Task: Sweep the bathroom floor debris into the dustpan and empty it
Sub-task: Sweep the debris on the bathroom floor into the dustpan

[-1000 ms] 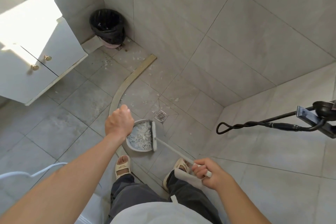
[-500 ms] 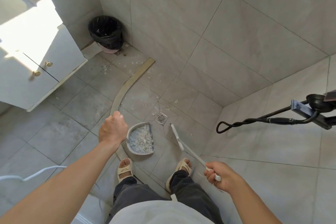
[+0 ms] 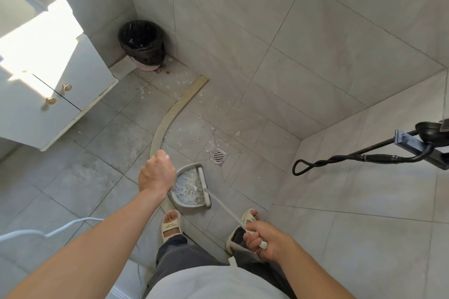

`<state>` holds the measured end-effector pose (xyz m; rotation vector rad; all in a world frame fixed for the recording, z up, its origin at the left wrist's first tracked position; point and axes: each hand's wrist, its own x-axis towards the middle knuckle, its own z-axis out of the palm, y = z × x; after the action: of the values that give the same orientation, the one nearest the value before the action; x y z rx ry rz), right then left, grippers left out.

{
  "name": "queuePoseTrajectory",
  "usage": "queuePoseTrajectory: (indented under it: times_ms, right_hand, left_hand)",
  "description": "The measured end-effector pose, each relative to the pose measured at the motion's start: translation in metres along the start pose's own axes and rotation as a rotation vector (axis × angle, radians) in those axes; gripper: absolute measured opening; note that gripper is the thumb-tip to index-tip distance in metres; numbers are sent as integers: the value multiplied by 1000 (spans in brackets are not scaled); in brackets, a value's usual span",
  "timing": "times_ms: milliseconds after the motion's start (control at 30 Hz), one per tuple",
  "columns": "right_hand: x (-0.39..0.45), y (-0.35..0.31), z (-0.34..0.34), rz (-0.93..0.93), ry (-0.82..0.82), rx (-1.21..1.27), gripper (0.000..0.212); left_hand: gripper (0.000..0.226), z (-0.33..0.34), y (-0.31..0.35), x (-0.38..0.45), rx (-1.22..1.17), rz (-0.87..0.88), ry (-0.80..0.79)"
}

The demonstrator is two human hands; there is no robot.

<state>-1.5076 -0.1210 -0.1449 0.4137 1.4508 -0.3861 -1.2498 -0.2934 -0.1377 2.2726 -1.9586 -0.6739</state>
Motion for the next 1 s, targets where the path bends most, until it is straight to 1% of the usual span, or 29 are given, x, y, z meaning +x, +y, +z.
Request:
queuePoseTrajectory:
  times_ms: [200, 267, 300, 367, 433, 667, 833, 1000]
  right_hand:
    - [-17, -16, -16, 4, -62, 111, 6]
    - [-26, -19, -24, 3, -77, 87, 4]
    - [-31, -19, -27, -13, -70, 40, 7]
    - [-38, -19, -35, -75, -28, -76, 21]
    - [-47, -17, -38, -140, -1, -162, 25]
    - [-72, -16, -35, -279, 95, -304, 18]
    - [-73, -17, -46, -341, 156, -262, 16]
    - [-61, -25, -83, -383, 233, -157, 15]
  left_hand:
    - [26, 1, 5, 0, -5, 5, 3]
    - [26, 1, 4, 0, -13, 3, 7]
    - [26, 0, 3, 0, -14, 1, 9]
    - [26, -1, 2, 0, -17, -2, 9]
    - [27, -1, 2, 1, -19, -6, 7]
    - [28, 0, 5, -1, -9, 2, -6]
    - [30, -2, 6, -4, 0, -17, -33]
    - [31, -6, 10, -3, -30, -51, -51]
